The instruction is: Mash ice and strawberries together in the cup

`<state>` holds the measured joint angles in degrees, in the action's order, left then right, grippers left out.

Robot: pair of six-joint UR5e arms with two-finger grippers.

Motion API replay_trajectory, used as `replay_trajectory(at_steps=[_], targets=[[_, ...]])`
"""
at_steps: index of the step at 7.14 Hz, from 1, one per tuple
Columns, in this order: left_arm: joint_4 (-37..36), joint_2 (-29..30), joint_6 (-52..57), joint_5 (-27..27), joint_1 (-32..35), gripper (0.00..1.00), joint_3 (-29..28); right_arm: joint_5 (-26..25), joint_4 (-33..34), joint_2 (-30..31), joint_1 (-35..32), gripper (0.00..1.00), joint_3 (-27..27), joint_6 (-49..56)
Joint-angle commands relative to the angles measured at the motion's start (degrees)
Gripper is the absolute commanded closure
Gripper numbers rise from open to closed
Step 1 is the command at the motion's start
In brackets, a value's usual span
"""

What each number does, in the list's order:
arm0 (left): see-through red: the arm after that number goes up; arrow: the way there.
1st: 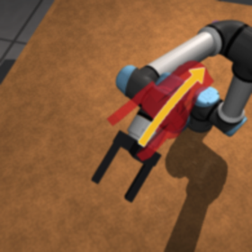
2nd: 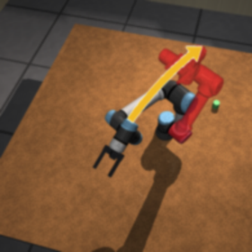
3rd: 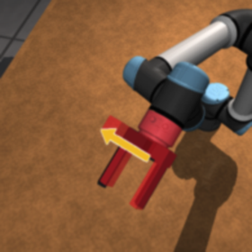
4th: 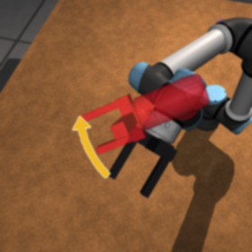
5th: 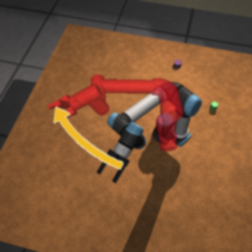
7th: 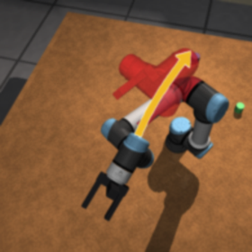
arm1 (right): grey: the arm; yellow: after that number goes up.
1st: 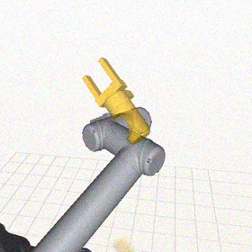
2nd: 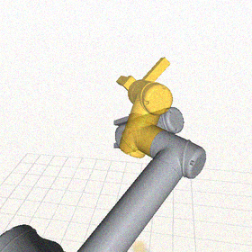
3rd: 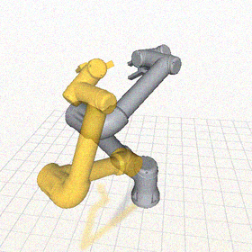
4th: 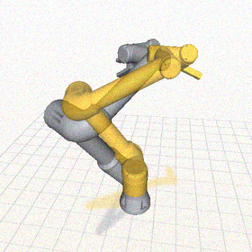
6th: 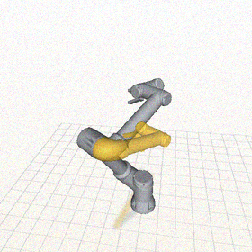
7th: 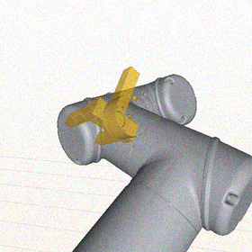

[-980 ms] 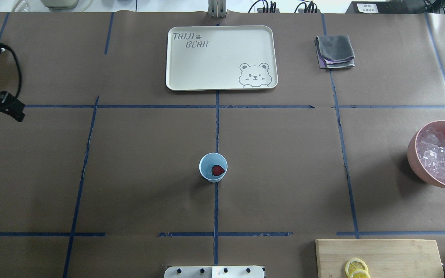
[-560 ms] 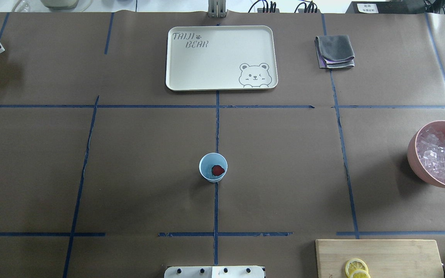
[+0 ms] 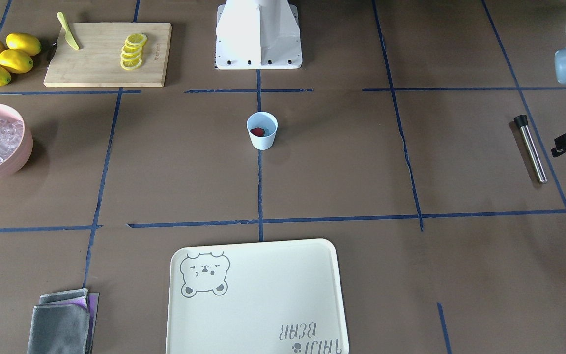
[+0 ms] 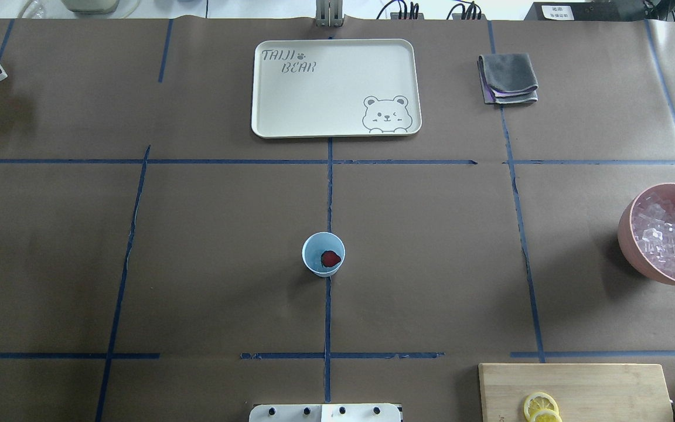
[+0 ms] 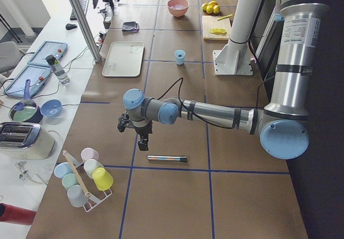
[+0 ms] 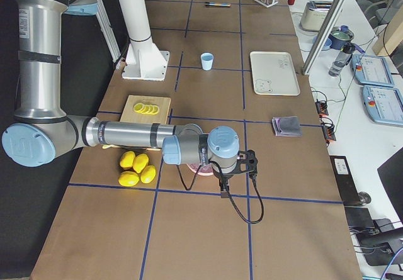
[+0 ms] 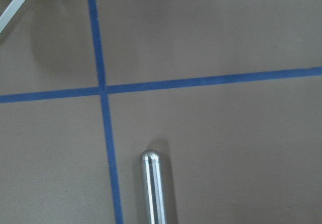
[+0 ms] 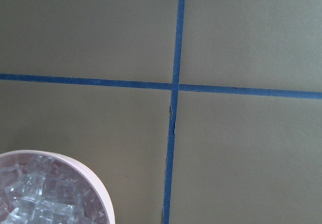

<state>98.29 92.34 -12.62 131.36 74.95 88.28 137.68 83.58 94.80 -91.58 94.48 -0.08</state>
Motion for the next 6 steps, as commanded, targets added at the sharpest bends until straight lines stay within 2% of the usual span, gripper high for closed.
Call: replay_trajectory(at_steps=[1, 2, 4, 5, 6], targets=[[7.2, -1.0, -5.6, -0.1, -0.2, 0.00, -4.3, 0.0, 0.0, -0.1, 0.1, 0.00, -0.1, 0.1], [13.2, -1.6, -9.1, -0.1, -0.2, 0.00, -7.6, 0.0, 0.0, -0.1, 0.0, 0.00, -0.1, 0.1], [31.1, -2.5, -21.7, -0.1, -1.0, 0.00, -14.3, 0.0, 0.0, 0.0, 0.0, 0.00, -0.2, 0.1], [34.8, -3.5, -25.6, -0.1, -2.5, 0.00, -14.5, 0.0, 0.0, 0.0, 0.0, 0.00, -0.2, 0.1], [35.3, -3.5, -26.2, -0.1, -4.8, 0.00, -14.4, 0.0, 0.0, 0.0, 0.0, 0.00, -0.2, 0.1]])
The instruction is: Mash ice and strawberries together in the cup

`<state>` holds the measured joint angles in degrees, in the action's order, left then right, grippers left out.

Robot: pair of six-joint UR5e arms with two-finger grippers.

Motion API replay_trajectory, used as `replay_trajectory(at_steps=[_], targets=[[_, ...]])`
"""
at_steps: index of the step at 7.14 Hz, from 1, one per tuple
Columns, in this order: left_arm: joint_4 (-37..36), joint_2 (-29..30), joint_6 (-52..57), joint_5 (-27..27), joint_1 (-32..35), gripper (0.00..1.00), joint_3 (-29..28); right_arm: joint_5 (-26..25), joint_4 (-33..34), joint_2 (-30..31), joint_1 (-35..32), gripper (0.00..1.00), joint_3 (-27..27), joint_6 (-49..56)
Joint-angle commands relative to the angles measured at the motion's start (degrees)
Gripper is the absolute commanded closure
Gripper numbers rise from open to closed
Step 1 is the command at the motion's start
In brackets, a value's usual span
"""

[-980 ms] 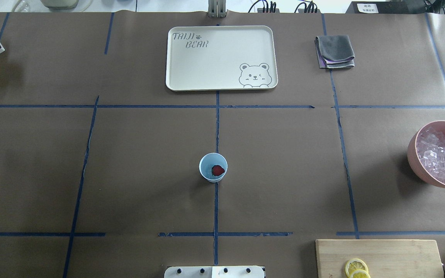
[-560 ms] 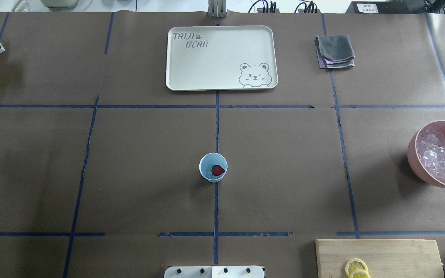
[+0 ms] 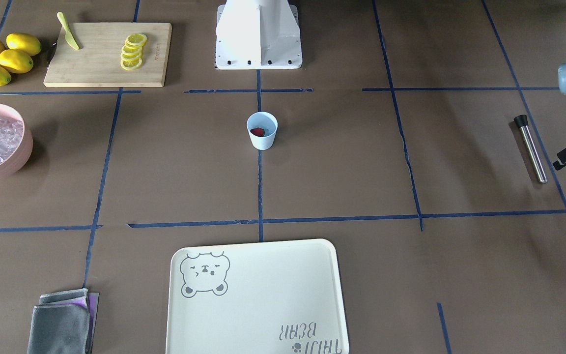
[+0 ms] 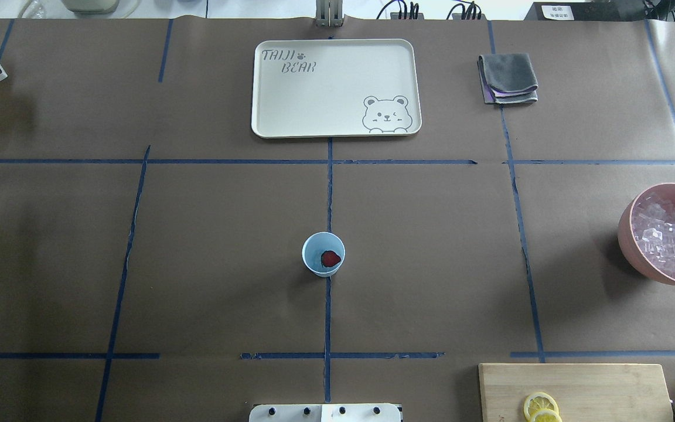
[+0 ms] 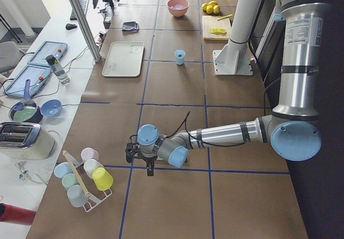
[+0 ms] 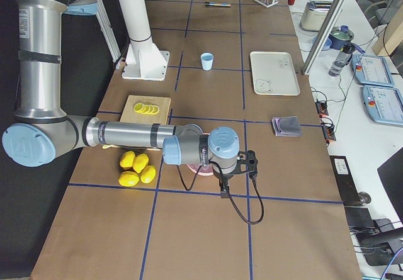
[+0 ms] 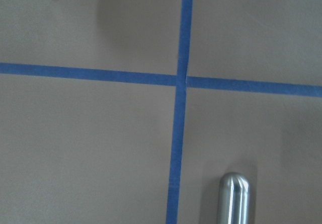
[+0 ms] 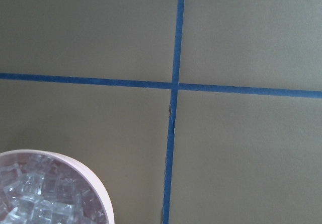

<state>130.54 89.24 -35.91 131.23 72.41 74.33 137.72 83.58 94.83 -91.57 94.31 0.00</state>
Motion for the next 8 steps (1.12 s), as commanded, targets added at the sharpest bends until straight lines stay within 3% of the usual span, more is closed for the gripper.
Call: replay_trajectory(at_steps=[1, 3, 8], targets=[[4.0, -0.4, -5.0, -0.2, -4.4, 0.00, -0.2, 0.0, 0.0, 0.0, 0.0, 0.00, 0.0, 0.0], [7.4, -0.7, -7.1, -0.6, -6.0, 0.01, -0.2, 0.0, -0.1, 0.0, 0.0, 0.00, 0.0, 0.0], [8.1, -1.6, -6.3, -1.1, -6.2, 0.15, -0.2, 0.0, -0.1, 0.2, 0.0, 0.00, 0.0, 0.0]])
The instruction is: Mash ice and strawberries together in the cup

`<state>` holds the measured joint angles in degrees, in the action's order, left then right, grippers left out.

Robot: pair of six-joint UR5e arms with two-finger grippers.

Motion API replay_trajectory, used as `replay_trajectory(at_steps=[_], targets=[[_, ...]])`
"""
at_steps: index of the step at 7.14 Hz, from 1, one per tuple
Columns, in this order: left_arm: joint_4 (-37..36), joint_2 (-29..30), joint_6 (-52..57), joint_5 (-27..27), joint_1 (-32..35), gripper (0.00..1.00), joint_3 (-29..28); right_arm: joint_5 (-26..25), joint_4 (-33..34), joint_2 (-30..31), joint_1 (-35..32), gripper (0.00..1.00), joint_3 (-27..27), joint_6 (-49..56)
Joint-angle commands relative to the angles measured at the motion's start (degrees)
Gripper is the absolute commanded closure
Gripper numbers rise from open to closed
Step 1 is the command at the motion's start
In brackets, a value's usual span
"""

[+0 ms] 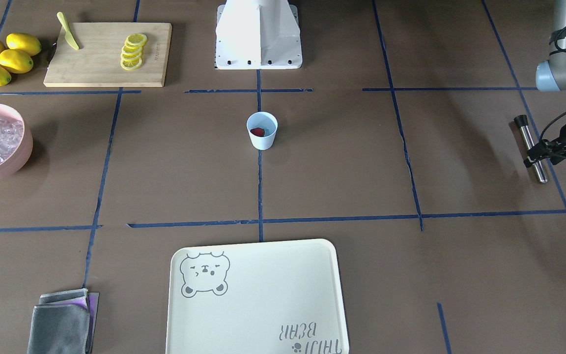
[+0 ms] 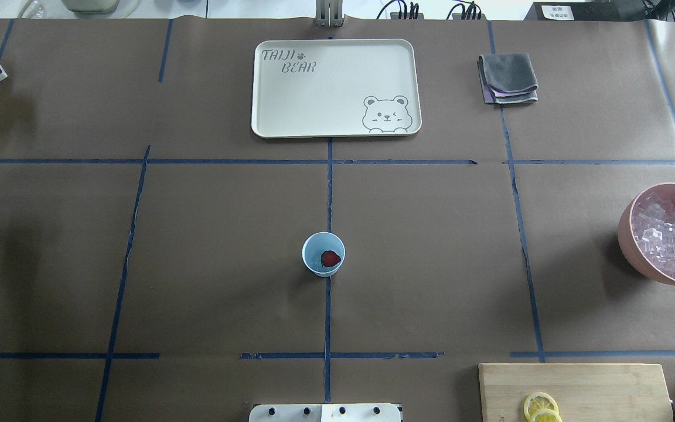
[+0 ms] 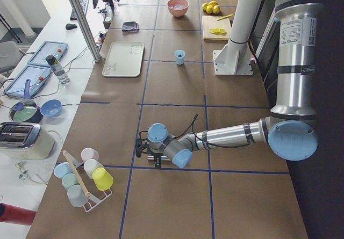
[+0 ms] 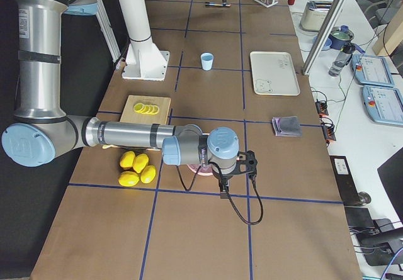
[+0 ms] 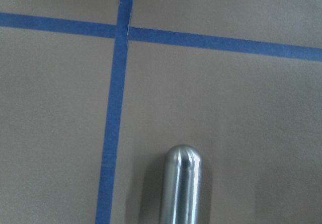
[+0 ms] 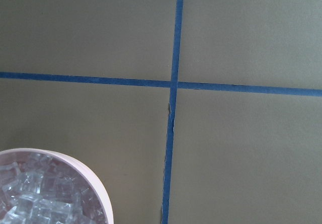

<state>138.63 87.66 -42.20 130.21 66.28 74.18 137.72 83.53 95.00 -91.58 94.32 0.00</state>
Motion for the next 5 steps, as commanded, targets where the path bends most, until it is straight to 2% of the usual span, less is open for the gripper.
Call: replay_trajectory(at_steps=[1, 5], targets=[[0.1, 0.0, -0.1, 0.0, -0.2, 0.18, -0.1, 0.0, 0.0, 0.0, 0.0, 0.00, 0.1, 0.0], [0.0, 0.0, -0.1, 0.0, -0.4, 0.19, -0.2, -0.1, 0.0, 0.0, 0.0, 0.00, 0.1, 0.0]])
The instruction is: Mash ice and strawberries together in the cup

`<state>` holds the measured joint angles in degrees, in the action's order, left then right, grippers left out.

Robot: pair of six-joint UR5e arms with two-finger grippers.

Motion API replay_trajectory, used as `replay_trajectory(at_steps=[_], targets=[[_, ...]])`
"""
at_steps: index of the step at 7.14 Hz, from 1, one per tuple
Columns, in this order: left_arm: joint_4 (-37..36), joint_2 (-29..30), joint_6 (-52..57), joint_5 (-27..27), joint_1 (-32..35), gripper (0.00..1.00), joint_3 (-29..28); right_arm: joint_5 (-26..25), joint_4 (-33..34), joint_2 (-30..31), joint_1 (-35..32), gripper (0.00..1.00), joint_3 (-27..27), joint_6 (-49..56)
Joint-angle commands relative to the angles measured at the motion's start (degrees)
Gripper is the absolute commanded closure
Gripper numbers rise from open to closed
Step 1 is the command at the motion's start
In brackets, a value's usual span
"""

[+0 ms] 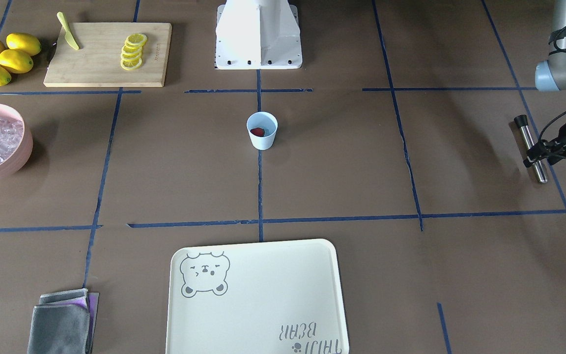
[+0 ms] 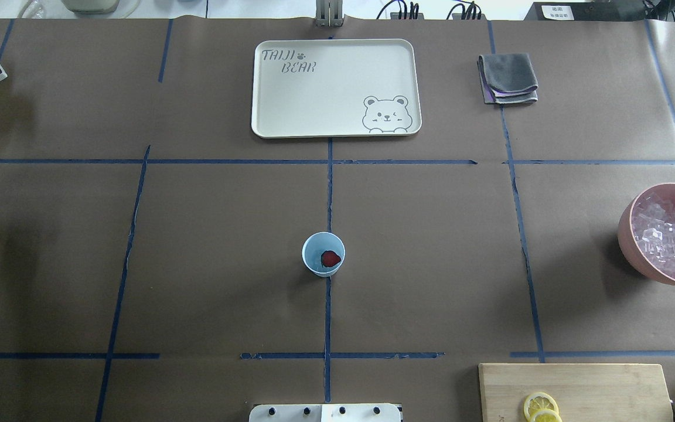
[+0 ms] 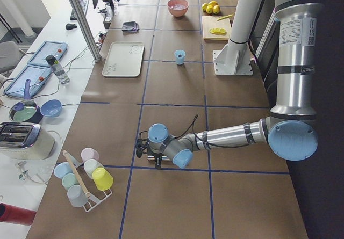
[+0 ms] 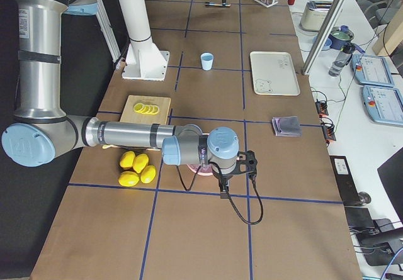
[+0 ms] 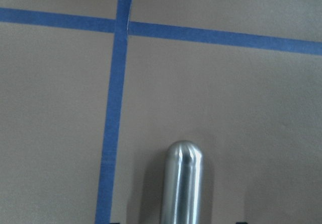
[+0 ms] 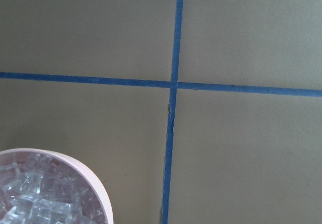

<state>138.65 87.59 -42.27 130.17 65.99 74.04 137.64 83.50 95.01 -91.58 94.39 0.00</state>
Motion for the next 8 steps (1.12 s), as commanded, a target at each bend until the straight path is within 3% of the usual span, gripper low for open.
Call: replay_trajectory(at_steps=[1, 4, 5, 8], targets=[[0.0, 0.0, 0.0, 0.0, -0.4, 0.19, 0.0, 0.0, 0.0, 0.0, 0.0, 0.00, -0.1, 0.0], [0.0, -0.1, 0.0, -0.5, -0.7, 0.22, -0.1, 0.0, 0.0, 0.0, 0.0, 0.00, -0.1, 0.0], [0.0, -0.1, 0.0, -0.5, -0.7, 0.30, -0.1, 0.0, 0.0, 0.1, 0.0, 0.00, -0.1, 0.0], [0.0, 0.0, 0.0, -0.5, -0.8, 0.73, -0.1, 0.0, 0.0, 0.2, 0.0, 0.00, -0.1, 0.0]])
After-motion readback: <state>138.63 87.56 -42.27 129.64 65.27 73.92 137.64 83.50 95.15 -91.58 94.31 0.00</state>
